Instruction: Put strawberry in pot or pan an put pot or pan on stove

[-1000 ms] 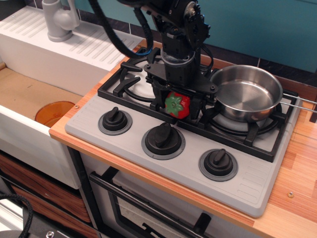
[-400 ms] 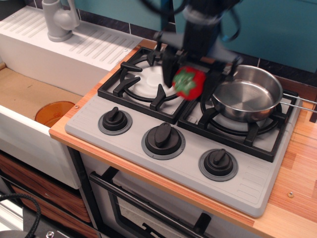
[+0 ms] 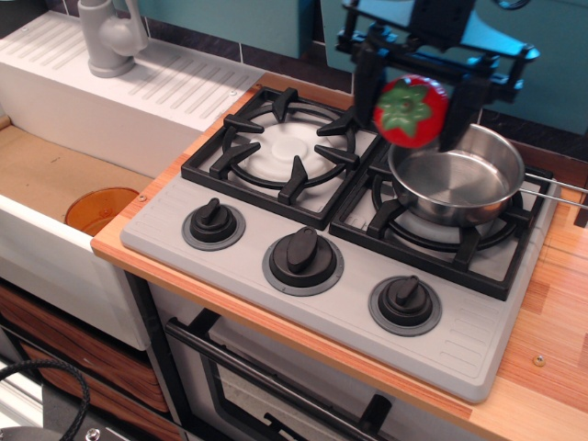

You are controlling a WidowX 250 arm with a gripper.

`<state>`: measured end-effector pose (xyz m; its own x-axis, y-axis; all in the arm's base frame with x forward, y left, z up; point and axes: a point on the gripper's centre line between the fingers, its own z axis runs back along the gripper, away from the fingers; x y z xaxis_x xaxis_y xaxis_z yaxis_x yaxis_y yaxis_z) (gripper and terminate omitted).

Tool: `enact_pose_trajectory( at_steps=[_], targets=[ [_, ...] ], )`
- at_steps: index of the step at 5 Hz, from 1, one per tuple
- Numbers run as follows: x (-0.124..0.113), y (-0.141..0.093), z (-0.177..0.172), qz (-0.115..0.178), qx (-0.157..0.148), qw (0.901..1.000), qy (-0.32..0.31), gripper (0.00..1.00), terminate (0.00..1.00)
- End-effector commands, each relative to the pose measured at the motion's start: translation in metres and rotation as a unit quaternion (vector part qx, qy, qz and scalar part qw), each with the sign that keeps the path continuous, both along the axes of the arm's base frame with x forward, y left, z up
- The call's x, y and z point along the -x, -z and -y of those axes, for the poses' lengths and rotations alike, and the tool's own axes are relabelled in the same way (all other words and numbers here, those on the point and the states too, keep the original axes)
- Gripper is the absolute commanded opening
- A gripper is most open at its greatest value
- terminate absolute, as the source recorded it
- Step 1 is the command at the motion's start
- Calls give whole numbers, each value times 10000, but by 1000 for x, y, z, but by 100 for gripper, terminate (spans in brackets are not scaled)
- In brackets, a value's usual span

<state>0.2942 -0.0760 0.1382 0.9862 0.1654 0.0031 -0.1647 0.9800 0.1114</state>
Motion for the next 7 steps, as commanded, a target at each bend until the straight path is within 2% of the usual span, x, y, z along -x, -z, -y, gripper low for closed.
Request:
enact_pose_trajectory(
  at_steps=[1, 2, 5, 7],
  targets=[
    [-17, 14, 28, 409, 382, 9984, -100, 0, 0],
    [-33, 26, 34, 484, 411, 9980, -48, 0, 0],
    [-63, 29, 17, 536, 465, 9973, 196, 0, 0],
    [-68, 39, 18, 657, 458, 9966, 214, 0, 0]
  ],
)
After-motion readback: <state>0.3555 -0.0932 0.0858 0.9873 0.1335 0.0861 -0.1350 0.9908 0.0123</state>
